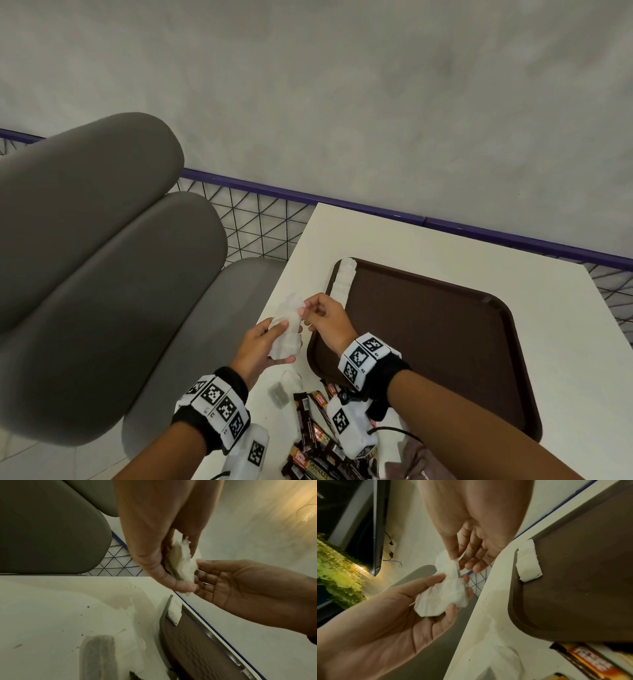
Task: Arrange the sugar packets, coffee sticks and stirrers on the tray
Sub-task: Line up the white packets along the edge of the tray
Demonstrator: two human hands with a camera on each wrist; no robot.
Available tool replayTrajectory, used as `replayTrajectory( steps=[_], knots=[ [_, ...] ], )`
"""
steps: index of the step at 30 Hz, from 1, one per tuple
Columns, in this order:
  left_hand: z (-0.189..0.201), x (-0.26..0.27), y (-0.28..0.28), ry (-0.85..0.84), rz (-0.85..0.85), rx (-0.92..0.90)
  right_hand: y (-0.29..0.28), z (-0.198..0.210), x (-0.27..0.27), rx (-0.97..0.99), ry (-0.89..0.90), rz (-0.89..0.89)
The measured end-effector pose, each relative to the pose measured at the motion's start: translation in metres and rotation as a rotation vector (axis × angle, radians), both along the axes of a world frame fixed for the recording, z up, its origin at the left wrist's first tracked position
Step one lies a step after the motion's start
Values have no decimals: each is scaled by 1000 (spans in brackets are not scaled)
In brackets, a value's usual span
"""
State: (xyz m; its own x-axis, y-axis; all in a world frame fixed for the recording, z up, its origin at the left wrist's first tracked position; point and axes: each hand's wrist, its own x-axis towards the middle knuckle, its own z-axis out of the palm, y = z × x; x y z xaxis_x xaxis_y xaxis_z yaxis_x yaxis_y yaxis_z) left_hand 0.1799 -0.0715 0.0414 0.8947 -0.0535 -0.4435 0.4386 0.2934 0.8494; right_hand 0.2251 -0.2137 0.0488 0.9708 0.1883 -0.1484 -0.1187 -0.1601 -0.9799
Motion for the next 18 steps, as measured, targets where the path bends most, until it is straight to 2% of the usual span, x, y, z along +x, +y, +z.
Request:
replayTrajectory(
  steps=[4, 11, 14, 18],
  knots=[
    [-3, 2, -2, 5, 3, 0, -1, -2, -3, 63, -13, -34],
    [-9, 5, -3, 9, -8, -25, -6, -2, -5, 7, -111, 27],
    [-11, 7, -4, 10, -1, -30, -8, -4, -2, 34, -99, -12],
    [-13, 10, -7, 22, -20, -41, -9, -9, -1, 2, -74, 20]
  ],
)
